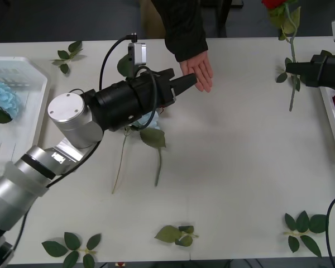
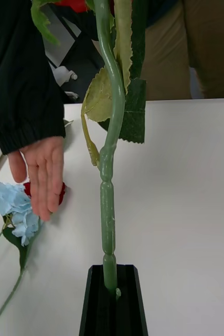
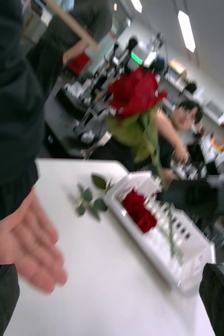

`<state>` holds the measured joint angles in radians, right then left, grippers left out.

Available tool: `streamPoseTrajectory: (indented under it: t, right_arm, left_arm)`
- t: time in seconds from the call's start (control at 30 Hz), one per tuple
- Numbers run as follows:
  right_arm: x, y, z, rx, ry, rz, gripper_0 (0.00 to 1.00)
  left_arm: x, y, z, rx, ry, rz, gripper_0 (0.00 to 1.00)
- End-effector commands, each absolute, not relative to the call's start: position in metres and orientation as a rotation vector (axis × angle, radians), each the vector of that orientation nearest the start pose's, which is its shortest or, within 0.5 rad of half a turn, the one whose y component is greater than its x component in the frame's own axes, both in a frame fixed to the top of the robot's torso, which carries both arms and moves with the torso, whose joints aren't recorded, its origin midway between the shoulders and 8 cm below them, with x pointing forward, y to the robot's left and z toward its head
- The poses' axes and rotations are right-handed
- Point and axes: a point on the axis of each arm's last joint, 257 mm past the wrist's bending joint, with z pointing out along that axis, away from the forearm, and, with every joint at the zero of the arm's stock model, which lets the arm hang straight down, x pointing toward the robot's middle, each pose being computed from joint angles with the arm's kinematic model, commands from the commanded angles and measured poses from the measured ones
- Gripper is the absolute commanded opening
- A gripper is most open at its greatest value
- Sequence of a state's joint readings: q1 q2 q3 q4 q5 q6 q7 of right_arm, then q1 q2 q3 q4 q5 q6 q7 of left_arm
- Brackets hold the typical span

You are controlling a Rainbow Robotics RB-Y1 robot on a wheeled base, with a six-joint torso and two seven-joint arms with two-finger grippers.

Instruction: Place the red flowers into the right box and the blue flowers into the left box. If a person shows an open palm, hand one flower to the person first, then continue sorting.

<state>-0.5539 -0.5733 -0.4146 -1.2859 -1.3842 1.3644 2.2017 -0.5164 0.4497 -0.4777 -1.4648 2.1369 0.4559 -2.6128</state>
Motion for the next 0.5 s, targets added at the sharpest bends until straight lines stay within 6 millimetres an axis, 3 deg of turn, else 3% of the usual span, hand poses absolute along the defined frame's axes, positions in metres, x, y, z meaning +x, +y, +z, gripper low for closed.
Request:
streamPoseTrajectory:
  t: [0.03,0.17,0.37,0.5]
  right_arm:
    - [0.566,-0.228,-0.031,-0.401,1.892,0.779,0.0]
    - [0.56,-0.19,0.008,-0.34,1.856,0.73,0.0]
    - [0.532,-0.135,0.057,-0.286,1.773,0.646,0.0]
    - [0.511,-0.105,0.07,-0.3,1.717,0.575,0.0]
  left_arm:
    - [0.536,0.022,-0.108,0.742,1.553,-0.857,1.0]
    - [0.534,0.067,-0.125,0.941,1.614,-0.709,1.0]
    - [0.526,0.132,-0.137,0.997,1.935,-0.665,1.0]
    - [0.516,0.167,-0.144,0.996,2.135,-0.61,1.0]
